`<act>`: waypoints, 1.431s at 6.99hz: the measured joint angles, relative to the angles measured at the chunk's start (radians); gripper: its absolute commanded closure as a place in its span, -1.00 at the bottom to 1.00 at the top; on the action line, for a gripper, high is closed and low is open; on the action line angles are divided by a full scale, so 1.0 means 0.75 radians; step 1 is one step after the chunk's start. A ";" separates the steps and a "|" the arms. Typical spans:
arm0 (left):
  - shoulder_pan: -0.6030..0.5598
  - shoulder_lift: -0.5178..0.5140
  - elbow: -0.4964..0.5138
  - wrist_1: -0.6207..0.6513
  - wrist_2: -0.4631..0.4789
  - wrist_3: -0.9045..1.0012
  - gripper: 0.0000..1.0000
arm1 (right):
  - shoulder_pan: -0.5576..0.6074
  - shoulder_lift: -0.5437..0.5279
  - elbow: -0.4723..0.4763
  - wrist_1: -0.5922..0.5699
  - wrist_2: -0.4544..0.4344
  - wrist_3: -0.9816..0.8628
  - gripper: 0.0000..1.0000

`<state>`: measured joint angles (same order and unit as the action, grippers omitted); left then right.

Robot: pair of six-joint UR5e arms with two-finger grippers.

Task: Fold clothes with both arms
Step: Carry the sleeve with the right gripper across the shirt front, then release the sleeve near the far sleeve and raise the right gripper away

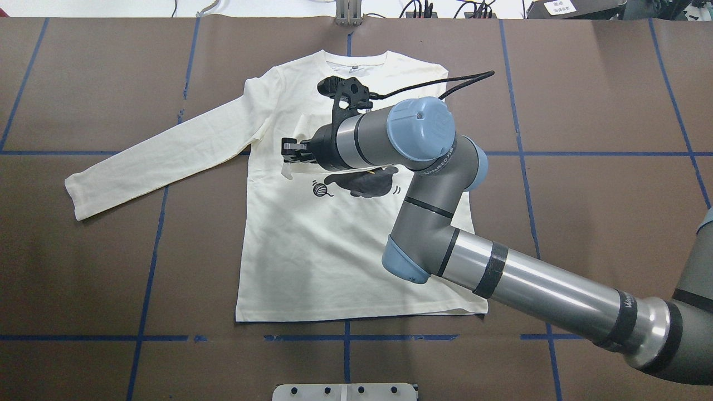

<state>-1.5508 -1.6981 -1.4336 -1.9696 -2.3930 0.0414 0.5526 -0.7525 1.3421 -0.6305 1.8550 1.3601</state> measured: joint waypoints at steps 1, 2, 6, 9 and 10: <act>0.000 -0.001 0.003 0.000 0.000 0.000 -1.00 | -0.005 0.003 -0.003 0.016 -0.023 0.009 1.00; 0.000 -0.001 0.006 0.000 0.000 0.000 -1.00 | -0.014 0.003 -0.006 0.033 -0.049 0.012 1.00; 0.002 -0.005 0.014 0.000 0.000 0.000 -1.00 | -0.056 -0.013 -0.053 0.200 -0.122 0.017 0.17; 0.002 -0.008 0.015 0.000 0.000 0.000 -1.00 | -0.063 0.024 -0.094 0.187 -0.131 0.018 -0.97; 0.002 -0.009 0.015 0.000 0.000 0.000 -1.00 | -0.065 0.083 -0.133 0.139 -0.136 0.023 -0.98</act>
<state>-1.5493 -1.7050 -1.4221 -1.9697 -2.3930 0.0414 0.5041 -0.6904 1.2427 -0.5259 1.7527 1.3774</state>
